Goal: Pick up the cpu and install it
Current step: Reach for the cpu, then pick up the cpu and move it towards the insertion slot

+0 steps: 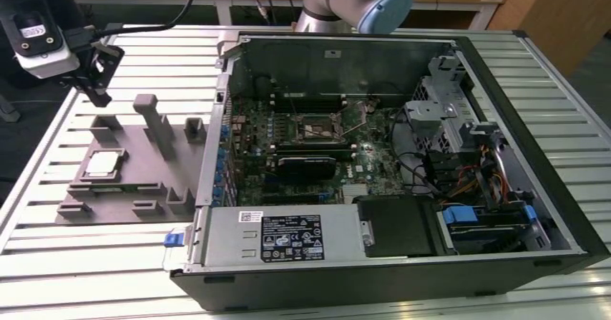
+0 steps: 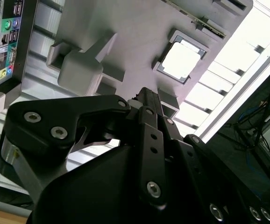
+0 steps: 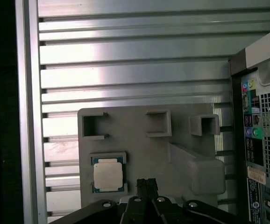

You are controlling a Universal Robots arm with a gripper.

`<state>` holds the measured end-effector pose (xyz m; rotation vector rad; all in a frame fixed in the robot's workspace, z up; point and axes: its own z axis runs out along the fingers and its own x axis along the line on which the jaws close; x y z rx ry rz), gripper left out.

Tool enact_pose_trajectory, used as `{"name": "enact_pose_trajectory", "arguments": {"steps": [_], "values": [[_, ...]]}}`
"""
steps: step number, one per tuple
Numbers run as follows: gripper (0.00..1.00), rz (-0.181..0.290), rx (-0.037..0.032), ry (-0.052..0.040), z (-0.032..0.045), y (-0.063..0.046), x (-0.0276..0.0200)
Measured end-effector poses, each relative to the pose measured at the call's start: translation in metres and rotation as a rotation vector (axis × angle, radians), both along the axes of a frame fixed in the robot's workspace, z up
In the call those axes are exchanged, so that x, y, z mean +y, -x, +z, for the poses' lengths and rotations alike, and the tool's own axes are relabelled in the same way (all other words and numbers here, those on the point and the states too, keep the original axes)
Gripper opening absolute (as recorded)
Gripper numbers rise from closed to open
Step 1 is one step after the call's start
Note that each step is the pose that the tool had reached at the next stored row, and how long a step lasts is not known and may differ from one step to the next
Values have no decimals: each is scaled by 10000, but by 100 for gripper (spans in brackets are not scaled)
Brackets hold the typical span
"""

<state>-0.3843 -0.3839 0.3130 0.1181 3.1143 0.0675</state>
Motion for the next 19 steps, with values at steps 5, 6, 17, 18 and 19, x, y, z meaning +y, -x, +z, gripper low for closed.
{"name": "enact_pose_trajectory", "arguments": {"steps": [5, 6, 17, 18, 19], "values": [[11, -1, 0, 0, -27, 27, -27], [11, -1, 0, 0, -32, 34, -31], [11, 0, 0, 0, -45, 59, -42], [11, 0, 0, 0, -45, 59, -42], [11, 0, 0, 0, -45, 59, -43]]}}
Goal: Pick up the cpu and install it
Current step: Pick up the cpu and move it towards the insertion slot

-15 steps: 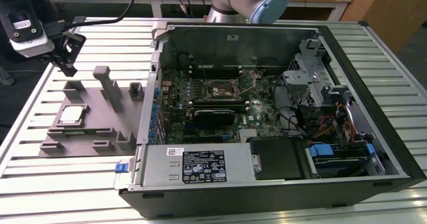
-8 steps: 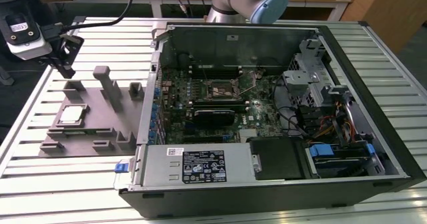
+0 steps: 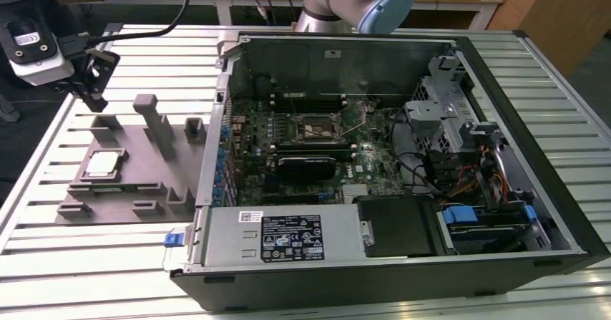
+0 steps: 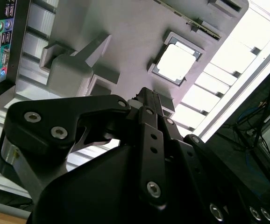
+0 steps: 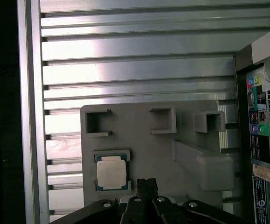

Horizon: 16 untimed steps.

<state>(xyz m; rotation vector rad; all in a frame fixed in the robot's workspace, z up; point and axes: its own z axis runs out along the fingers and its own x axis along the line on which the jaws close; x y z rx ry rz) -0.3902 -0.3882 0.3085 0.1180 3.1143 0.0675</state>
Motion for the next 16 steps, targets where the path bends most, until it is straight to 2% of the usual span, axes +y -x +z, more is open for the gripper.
{"name": "enact_pose_trajectory", "arguments": {"steps": [16], "values": [[11, -10, 0, 15, -49, 75, -7]]}}
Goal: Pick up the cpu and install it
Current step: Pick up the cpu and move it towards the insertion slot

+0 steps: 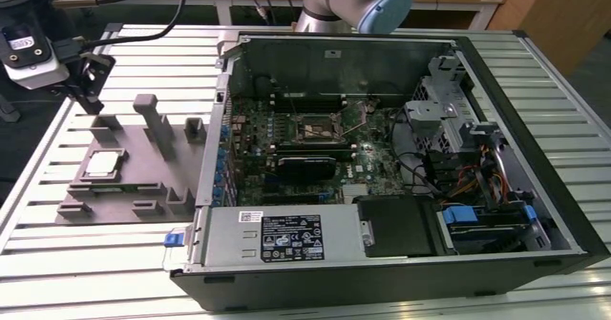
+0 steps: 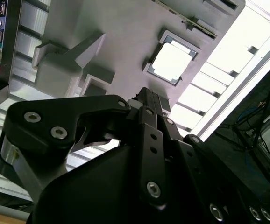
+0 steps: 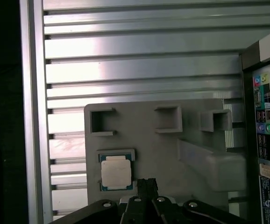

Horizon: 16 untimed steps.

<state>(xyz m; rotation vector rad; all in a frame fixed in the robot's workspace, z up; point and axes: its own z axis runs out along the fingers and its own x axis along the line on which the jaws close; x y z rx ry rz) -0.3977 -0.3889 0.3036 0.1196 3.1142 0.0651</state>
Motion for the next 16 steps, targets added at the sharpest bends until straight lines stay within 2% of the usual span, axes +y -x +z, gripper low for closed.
{"name": "enact_pose_trajectory", "arguments": {"steps": [7, 16], "values": [[11, -10, 0, 6, -46, 84, -12], [11, -14, 15, 6, -123, 108, -28]]}}
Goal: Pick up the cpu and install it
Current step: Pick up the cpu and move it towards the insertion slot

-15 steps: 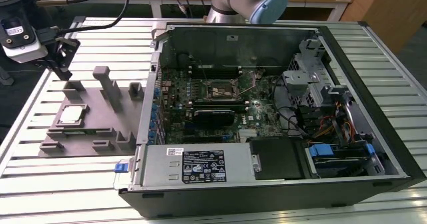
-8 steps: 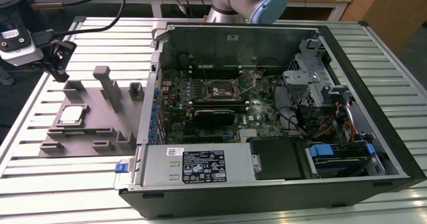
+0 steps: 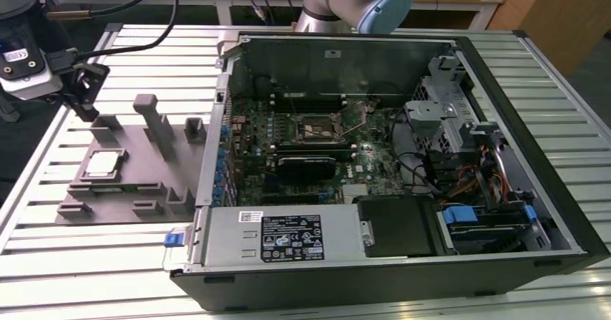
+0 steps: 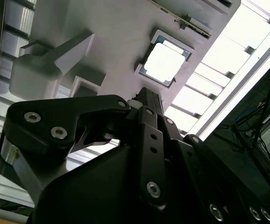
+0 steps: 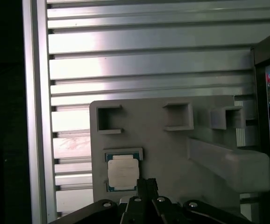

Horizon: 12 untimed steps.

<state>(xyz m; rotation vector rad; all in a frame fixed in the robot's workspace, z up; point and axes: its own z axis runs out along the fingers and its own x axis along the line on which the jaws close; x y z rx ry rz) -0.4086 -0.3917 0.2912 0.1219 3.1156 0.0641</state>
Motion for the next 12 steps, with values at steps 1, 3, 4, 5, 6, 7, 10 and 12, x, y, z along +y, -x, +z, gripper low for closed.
{"name": "enact_pose_trajectory", "arguments": {"steps": [1, 3, 4, 5, 6, 7, 10, 12], "values": [[11, -1, 16, 0, -9, 0, 0], [11, 0, 65, -1, -28, 0, -1], [11, -1, 79, 0, -37, 0, -1], [11, 0, 97, 0, -47, 0, -1], [11, 0, 123, 0, -58, 0, -2], [11, 0, 150, 0, -70, 0, -2], [11, 0, 221, 0, -105, 0, -5], [11, 0, 269, 0, -129, 0, -8]]}}
